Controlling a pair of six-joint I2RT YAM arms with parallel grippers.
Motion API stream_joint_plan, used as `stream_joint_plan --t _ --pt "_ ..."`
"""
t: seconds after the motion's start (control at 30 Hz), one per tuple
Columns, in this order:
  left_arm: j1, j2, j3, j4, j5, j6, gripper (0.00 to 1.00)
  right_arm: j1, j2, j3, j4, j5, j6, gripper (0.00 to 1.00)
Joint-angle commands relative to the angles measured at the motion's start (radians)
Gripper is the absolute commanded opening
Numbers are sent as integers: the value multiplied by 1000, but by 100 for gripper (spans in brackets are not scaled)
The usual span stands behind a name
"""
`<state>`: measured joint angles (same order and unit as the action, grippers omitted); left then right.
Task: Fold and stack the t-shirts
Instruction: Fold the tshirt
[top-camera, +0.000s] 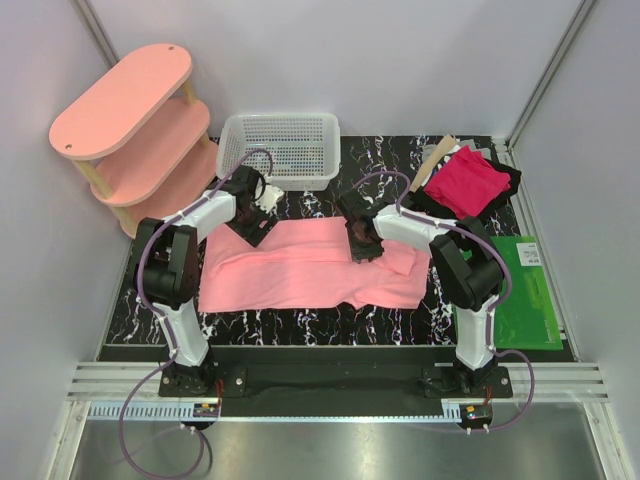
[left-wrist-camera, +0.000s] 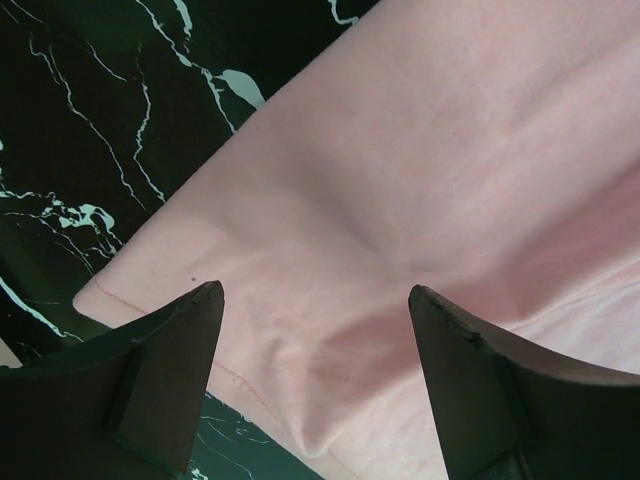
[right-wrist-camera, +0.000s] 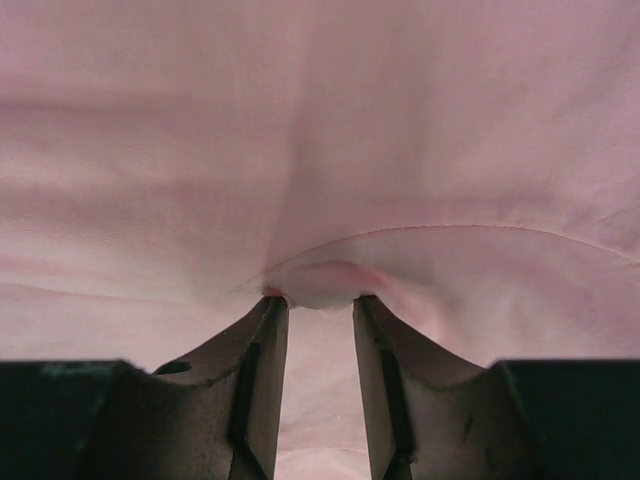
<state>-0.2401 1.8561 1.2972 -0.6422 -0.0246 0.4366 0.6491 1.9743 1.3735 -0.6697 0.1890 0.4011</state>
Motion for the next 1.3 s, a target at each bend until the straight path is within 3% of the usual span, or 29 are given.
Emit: stream_joint_plan --t 0.0,0.27,0.6,1.27 --pt "7 -35 -13 18 15 1 80 -16 -29 -10 27 -10 5 39" --pt "7 -43 -32 21 18 -1 79 -17 -20 -14 38 -25 8 36" --pt "10 -64 -78 45 18 -4 79 -23 -35 -11 33 -33 15 14" --pt "54 -121 -207 119 49 25 79 -25 -71 21 -62 -29 -19 18"
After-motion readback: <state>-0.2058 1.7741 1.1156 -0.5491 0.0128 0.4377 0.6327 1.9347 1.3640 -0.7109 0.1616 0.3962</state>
